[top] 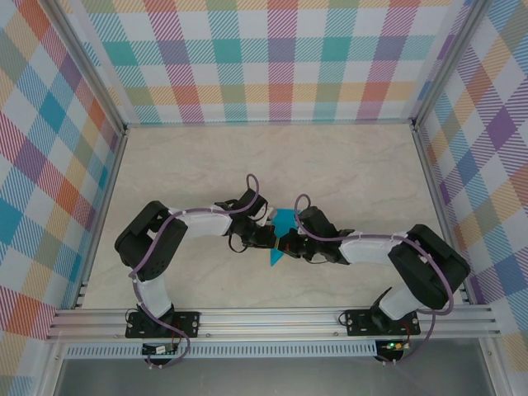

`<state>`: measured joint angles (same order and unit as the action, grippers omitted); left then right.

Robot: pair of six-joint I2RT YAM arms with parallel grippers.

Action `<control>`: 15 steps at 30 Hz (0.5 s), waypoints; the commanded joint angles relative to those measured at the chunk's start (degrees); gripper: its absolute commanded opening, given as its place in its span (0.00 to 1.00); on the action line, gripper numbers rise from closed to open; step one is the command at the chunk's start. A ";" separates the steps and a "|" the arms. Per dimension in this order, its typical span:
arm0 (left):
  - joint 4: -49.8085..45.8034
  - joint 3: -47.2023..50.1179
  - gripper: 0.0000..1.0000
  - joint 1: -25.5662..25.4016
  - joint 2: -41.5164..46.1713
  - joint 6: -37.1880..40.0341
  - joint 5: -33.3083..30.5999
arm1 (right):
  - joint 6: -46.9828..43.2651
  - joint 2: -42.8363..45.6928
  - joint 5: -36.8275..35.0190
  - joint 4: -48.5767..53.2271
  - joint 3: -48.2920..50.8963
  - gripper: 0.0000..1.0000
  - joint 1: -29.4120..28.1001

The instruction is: Fold a paper plane with a square sheet of paper (pick it up from the middle)

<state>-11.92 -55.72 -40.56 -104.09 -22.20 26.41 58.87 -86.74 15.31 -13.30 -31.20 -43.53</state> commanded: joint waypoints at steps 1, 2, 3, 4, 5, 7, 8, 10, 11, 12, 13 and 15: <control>-2.08 -0.09 0.05 0.42 -2.16 1.39 -0.66 | -1.57 -1.68 1.08 -1.94 -0.75 0.00 0.37; -2.13 -0.10 0.05 0.41 -2.16 1.42 -0.58 | -1.59 -2.12 0.96 -2.04 -0.50 0.00 0.36; -2.02 -0.13 0.05 0.39 -2.16 1.43 -0.64 | -1.65 -2.60 0.86 -2.15 -0.18 0.00 0.46; -2.04 -0.09 0.05 0.39 -2.25 1.39 -0.58 | -1.65 -3.13 0.73 -2.01 0.12 0.00 0.46; -2.06 -0.10 0.05 0.44 -2.25 1.41 -0.57 | -1.57 -3.42 0.48 -1.97 0.54 0.00 0.46; -2.10 0.04 0.05 0.43 -2.09 1.43 -0.66 | -0.98 -3.78 -0.25 -2.39 2.05 0.00 0.42; -2.13 0.04 0.05 0.39 -2.08 1.45 -0.73 | -0.60 -3.79 -0.70 -2.56 2.75 0.00 0.46; -2.06 0.09 0.05 0.39 -2.17 1.45 -0.67 | -0.23 -3.98 -1.44 -2.44 3.74 0.00 0.47; -2.04 0.09 0.05 0.42 -2.25 1.41 -0.58 | -0.20 -4.02 -1.60 -2.20 3.78 0.00 0.48; -2.06 0.09 0.05 0.39 -2.21 1.49 -0.58 | -0.24 -3.98 -1.57 -2.06 3.69 0.00 0.42; -2.14 0.09 0.05 0.40 -2.34 1.50 -0.57 | -0.29 -3.89 -1.16 -2.01 3.40 0.00 0.46; -2.16 0.02 0.05 0.40 -2.51 1.61 -0.57 | -0.98 -2.72 -0.69 -0.77 2.21 0.01 0.45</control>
<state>-11.88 -55.79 -40.38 -104.29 -21.58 26.81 58.67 -89.91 15.25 -16.67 -28.97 -43.31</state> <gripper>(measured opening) 0.045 0.046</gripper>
